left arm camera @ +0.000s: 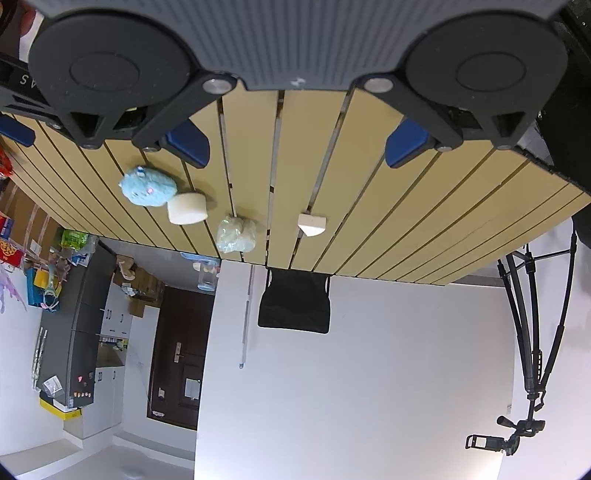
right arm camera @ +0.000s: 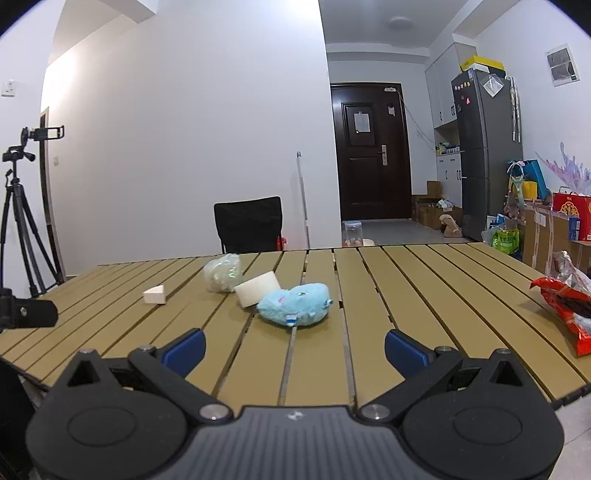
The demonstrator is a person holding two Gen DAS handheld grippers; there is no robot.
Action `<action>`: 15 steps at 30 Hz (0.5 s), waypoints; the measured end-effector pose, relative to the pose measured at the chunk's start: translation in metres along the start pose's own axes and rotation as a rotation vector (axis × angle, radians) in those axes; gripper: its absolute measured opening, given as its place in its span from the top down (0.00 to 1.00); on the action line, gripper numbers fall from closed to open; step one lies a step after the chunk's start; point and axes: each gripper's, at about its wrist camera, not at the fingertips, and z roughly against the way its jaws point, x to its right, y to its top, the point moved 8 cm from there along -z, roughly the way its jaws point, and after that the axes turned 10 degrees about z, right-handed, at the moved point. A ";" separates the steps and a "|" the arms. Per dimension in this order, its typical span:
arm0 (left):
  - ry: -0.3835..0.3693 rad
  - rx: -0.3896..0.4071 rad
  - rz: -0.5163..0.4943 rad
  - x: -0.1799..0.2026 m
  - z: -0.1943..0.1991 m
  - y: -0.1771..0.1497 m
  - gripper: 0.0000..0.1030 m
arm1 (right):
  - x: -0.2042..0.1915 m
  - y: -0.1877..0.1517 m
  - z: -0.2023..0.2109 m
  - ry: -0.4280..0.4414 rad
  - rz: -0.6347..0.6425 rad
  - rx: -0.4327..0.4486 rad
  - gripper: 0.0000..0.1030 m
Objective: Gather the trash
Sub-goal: 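Close the right gripper on the light-blue fuzzy plush toy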
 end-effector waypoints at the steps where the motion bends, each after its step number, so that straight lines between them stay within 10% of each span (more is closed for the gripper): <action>1: 0.003 -0.001 0.003 0.000 -0.006 0.001 0.00 | 0.002 0.001 -0.006 -0.004 0.006 -0.003 0.00; 15: 0.047 -0.044 0.020 -0.005 -0.077 0.018 0.00 | 0.001 0.023 -0.092 0.043 0.013 -0.077 0.00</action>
